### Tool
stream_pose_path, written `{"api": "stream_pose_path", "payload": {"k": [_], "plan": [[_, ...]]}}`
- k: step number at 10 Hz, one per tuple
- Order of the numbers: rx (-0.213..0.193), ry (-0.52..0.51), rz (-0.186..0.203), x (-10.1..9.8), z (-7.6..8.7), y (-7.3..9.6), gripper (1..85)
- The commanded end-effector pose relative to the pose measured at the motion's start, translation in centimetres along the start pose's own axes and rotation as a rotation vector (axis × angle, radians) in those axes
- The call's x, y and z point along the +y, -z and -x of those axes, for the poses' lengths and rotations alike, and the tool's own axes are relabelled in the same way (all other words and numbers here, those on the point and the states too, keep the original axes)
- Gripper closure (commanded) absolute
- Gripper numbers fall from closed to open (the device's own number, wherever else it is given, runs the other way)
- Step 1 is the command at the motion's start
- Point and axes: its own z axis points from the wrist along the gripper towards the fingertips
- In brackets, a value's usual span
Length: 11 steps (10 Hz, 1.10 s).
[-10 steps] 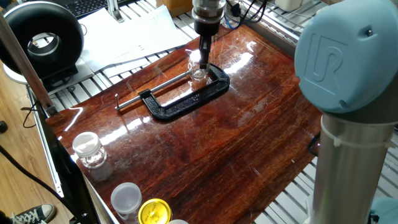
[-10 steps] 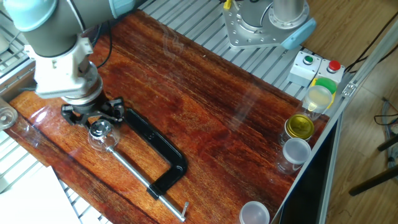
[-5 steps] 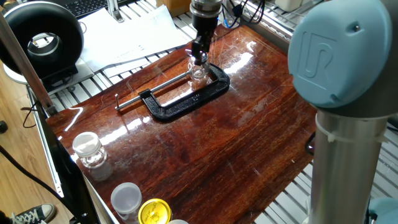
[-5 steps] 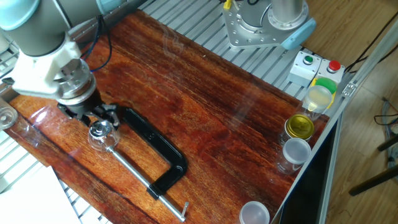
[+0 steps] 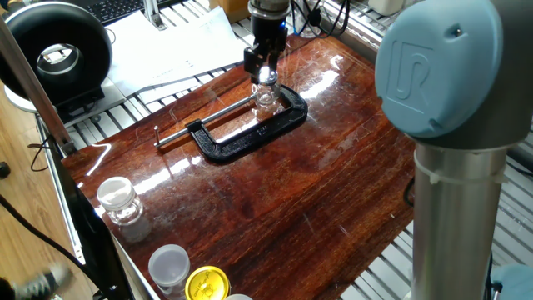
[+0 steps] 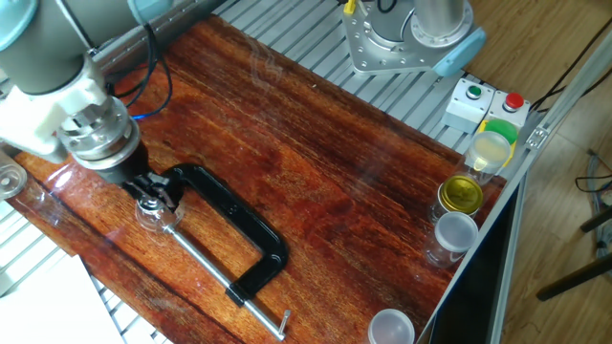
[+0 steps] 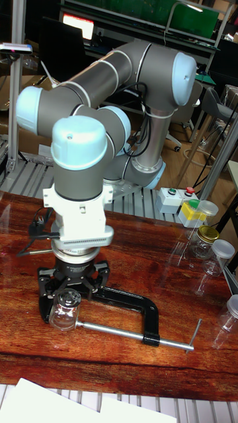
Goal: Unscrew the lid from the jar
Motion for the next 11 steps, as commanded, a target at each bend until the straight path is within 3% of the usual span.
{"api": "stream_pose_path", "payload": {"k": [1,7,11], "plan": [[-0.004,-0.047,0.016,-1.4,0.2,0.2,19.7],[0.003,-0.108,-0.035,-2.0,0.0,-0.2,21.0],[0.013,-0.155,-0.08,-0.8,-0.2,0.2,25.3]]}}
